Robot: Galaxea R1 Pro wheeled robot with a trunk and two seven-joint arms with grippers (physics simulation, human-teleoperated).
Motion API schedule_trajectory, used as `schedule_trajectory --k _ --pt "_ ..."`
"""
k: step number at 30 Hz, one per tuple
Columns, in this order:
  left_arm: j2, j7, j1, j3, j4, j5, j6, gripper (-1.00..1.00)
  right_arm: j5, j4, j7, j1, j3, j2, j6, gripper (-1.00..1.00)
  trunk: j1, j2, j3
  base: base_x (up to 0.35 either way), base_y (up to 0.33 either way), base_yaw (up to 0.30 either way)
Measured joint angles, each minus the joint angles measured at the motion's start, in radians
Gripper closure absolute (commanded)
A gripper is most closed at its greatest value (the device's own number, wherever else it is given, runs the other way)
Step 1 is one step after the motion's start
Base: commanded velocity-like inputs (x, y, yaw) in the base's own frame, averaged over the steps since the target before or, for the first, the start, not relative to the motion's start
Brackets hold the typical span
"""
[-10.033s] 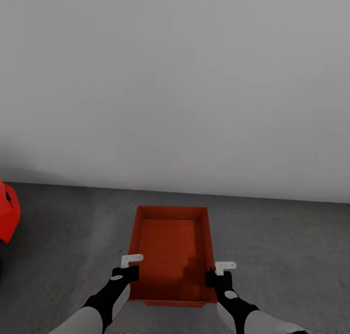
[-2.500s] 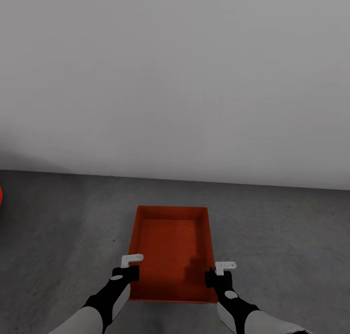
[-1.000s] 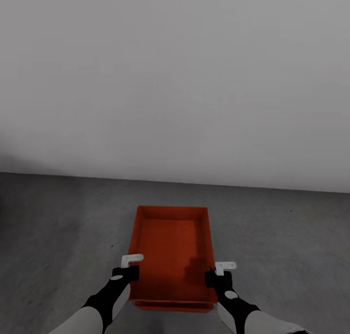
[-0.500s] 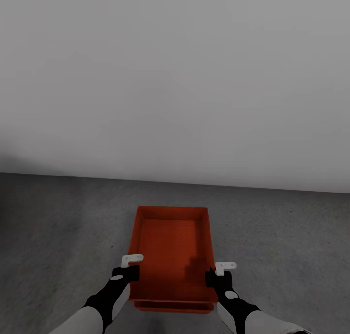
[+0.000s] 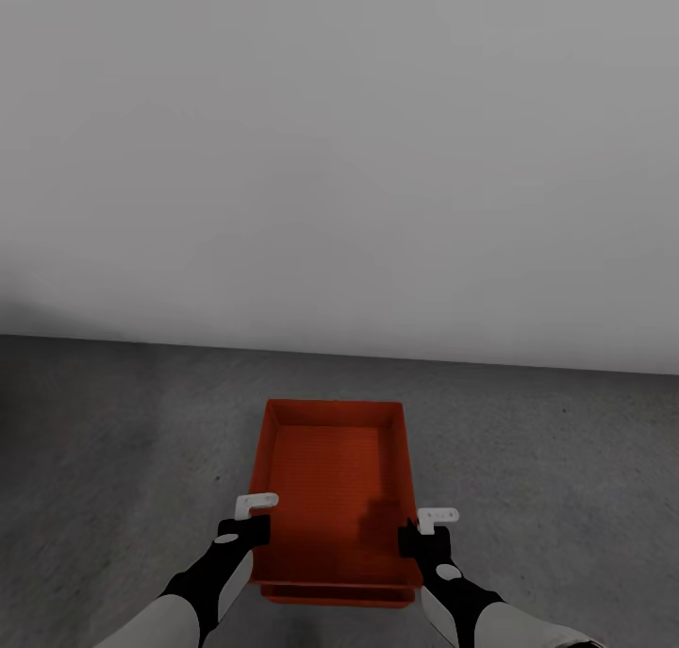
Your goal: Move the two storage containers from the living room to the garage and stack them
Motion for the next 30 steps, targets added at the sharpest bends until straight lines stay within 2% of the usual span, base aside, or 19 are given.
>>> schedule_trajectory --k 30 --pt "0.000 0.000 0.000 0.000 0.000 0.000 0.000 1.00 -0.002 0.000 -0.001 0.000 0.001 0.001 -0.001 1.00 0.000 0.000 0.000 0.000 0.000 0.000"
